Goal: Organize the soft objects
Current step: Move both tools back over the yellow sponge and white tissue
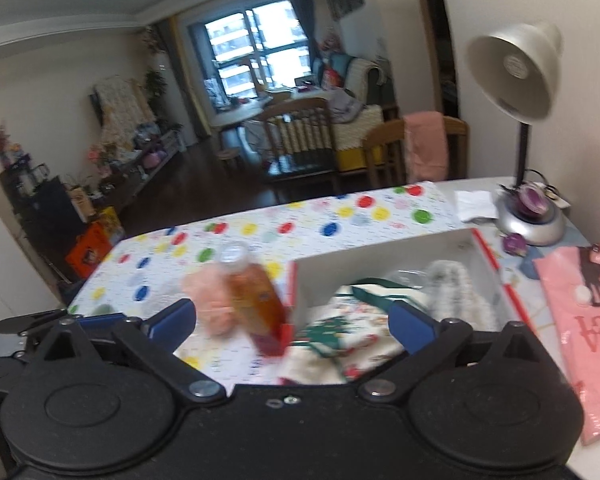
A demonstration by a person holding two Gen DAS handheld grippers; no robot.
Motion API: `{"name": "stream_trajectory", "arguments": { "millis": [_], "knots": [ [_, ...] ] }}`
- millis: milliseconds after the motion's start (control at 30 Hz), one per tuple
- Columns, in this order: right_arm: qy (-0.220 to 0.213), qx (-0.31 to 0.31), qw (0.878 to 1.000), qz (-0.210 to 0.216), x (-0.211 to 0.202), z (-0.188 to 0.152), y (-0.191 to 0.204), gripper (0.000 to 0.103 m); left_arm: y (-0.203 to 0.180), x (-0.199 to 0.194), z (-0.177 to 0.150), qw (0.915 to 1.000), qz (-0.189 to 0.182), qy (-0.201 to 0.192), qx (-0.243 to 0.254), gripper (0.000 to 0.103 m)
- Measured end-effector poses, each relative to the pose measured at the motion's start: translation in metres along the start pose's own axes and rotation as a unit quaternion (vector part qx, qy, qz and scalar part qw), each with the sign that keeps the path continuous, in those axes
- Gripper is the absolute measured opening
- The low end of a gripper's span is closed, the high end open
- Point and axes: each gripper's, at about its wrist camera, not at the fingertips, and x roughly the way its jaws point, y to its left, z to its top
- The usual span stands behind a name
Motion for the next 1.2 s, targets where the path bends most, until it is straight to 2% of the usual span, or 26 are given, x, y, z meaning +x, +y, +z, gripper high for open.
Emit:
{"name": "stream_trajectory", "arguments": {
  "millis": [100, 233, 367, 533, 700, 867, 1000, 1200],
  "knots": [
    [-0.003, -0.009, 1.000, 0.014, 0.001, -0.003, 0.025, 0.103, 0.014, -0.018, -0.006, 0.9999, 0.009, -0.009, -0.009, 0.086],
    [0.000, -0.022, 0.999, 0.032, 0.007, -0.009, 0.056, 0.103, 0.036, -0.040, -0.017, 0.9994, 0.017, -0.013, -0.027, 0.100],
    [0.009, -0.030, 0.998, 0.045, 0.017, -0.015, 0.082, 0.103, 0.054, -0.060, -0.029, 0.9988, 0.018, -0.024, -0.038, 0.100],
    [0.025, -0.030, 0.997, 0.059, 0.033, -0.024, 0.103, 0.103, 0.074, -0.076, -0.046, 0.9978, 0.043, -0.028, -0.042, 0.101],
    [0.046, -0.042, 0.996, 0.069, 0.051, -0.030, 0.124, 0.103, 0.093, -0.080, -0.067, 0.9969, 0.051, -0.029, -0.053, 0.101],
    [0.070, -0.051, 0.993, 0.081, 0.075, -0.034, 0.140, 0.103, 0.105, -0.075, -0.087, 0.9951, 0.081, -0.022, -0.053, 0.101],
    [0.090, -0.062, 0.990, 0.093, 0.097, -0.037, 0.152, 0.103, 0.120, -0.069, -0.101, 0.9930, 0.084, -0.012, -0.083, 0.101],
    [0.125, -0.089, 0.981, 0.116, 0.140, -0.048, 0.169, 0.102, 0.136, -0.048, -0.121, 0.9876, 0.120, 0.003, -0.102, 0.101]
  ]
}}
